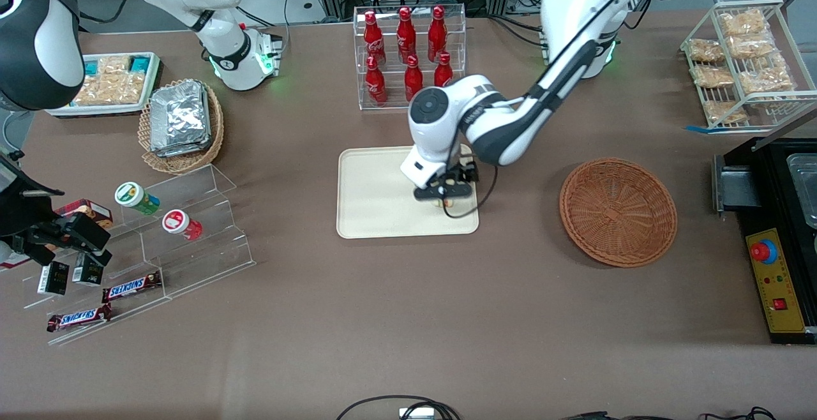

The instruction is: Place sandwich from basket to tray

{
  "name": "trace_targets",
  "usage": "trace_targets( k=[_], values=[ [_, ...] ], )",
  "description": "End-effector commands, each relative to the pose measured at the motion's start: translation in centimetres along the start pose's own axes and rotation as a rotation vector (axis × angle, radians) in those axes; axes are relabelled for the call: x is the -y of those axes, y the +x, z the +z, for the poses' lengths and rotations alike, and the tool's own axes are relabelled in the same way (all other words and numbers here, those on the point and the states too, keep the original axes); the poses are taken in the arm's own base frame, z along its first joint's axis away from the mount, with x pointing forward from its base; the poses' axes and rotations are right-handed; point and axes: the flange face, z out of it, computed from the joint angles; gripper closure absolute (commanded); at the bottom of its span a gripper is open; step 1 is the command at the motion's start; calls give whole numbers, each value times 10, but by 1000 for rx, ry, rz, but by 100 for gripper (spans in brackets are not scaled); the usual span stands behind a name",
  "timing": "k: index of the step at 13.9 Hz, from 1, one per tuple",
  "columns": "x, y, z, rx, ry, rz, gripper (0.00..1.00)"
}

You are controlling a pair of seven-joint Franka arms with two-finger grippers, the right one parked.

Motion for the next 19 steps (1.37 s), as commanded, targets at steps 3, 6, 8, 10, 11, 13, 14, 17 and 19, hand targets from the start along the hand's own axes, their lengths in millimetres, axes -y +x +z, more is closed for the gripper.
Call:
trace_targets(
  k=[3,6,8,10,11,13,14,17,19],
  values=[
    [85,60,-58,-21,26,-200,0],
    [131,87,-81,-11,79,-271,1],
    [153,102,-94,8,107,-306,1],
    [178,113,-107,37,97,-286,1],
    [193,117,-116,53,78,-258,1],
    [234,121,-140,104,51,-200,1],
    [254,120,-155,115,44,-161,1],
    [333,123,-189,147,-24,-111,1],
    [382,115,-208,177,-59,-31,1]
  ],
)
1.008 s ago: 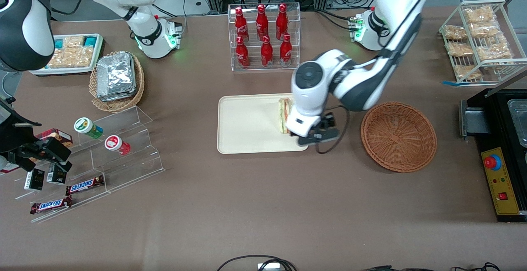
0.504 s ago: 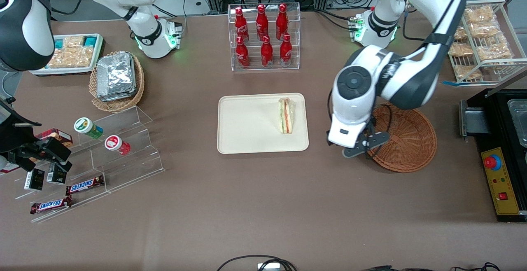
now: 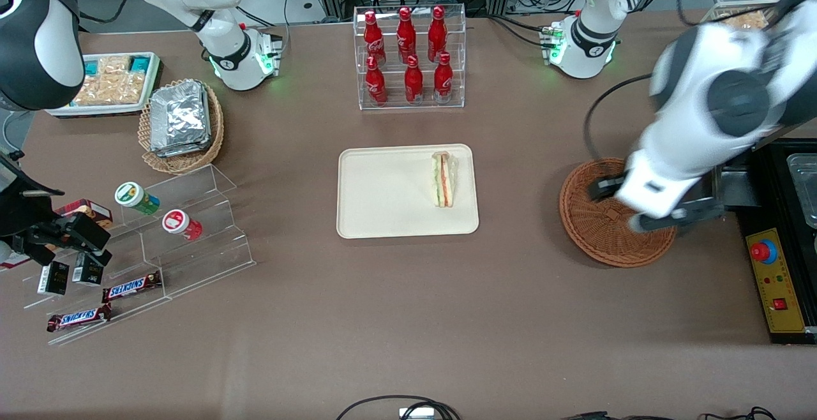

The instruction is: Place sandwich from basket to tray

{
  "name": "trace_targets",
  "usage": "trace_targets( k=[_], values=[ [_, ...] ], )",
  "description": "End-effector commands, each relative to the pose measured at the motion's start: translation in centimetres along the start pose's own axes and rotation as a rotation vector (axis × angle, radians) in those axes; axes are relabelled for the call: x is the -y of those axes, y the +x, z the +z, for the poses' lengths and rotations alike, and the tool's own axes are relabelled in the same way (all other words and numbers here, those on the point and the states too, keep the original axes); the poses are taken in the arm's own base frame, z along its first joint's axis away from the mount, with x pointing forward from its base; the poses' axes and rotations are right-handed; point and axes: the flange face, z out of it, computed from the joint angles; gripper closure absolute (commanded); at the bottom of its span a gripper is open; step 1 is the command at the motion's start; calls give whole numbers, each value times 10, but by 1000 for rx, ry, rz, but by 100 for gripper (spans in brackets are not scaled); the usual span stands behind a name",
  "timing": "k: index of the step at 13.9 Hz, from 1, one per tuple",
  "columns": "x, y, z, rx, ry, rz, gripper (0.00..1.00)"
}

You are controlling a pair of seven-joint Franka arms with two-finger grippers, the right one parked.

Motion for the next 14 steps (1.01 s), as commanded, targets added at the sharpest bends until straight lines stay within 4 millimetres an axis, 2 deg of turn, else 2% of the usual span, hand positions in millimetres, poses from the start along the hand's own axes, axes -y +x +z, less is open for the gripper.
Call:
trace_targets(
  k=[1,3,5,7,10,14],
  values=[
    [55,-19,-28,32,-29,96,1],
    [88,-28,-42,43,-66,146,0],
    [102,-37,-54,33,-70,195,0],
    [104,-47,-65,27,-67,297,0],
    [99,-56,-76,14,-61,345,0],
    [97,-55,-74,17,-62,347,0]
  ],
)
